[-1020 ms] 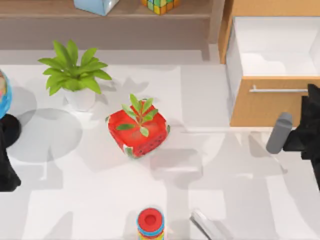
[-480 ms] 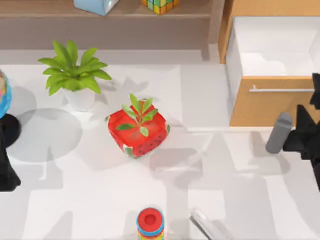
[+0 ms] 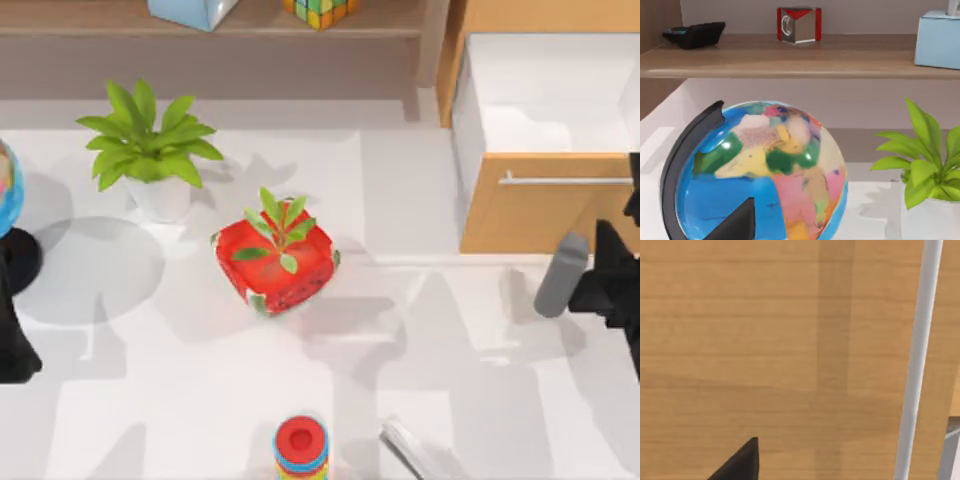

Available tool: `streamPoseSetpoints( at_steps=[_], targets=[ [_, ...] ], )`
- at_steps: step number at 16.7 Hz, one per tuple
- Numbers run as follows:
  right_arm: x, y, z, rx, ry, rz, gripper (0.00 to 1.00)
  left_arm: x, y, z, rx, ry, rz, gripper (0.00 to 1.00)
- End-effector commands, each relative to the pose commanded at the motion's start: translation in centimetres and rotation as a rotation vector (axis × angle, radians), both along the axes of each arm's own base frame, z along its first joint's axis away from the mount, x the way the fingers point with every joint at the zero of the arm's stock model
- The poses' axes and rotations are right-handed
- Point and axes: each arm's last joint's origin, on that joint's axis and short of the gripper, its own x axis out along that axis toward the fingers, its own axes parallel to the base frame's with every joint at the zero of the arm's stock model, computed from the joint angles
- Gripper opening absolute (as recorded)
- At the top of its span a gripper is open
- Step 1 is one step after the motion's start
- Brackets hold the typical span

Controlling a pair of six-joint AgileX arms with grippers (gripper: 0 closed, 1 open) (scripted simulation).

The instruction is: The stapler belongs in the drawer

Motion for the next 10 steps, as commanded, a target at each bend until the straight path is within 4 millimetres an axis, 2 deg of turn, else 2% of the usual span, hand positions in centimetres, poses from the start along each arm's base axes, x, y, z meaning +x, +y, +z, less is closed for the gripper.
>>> streamPoseSetpoints(
  at_steps=[4, 6, 7, 10],
  targets=[
    [-1.0, 0.0, 0.0, 0.001, 0.000, 0.000, 1.00, 0.0, 0.0, 0.0, 0.000, 0.000, 0.000, 1.00],
    [-1.0, 0.0, 0.0, 0.001, 0.000, 0.000, 1.00, 0.0, 0.0, 0.0, 0.000, 0.000, 0.000, 1.00],
    [-1.1, -0.1, -1.1, -0.021, 0.058, -0.002, 1.00, 0.0, 0.0, 0.0, 0.000, 0.000, 0.000, 1.00],
    [-0.9, 0.1, -0.9, -0.017, 0.048, 0.007, 1.00, 0.0, 0.0, 0.0, 0.000, 0.000, 0.000, 1.00]
  ],
)
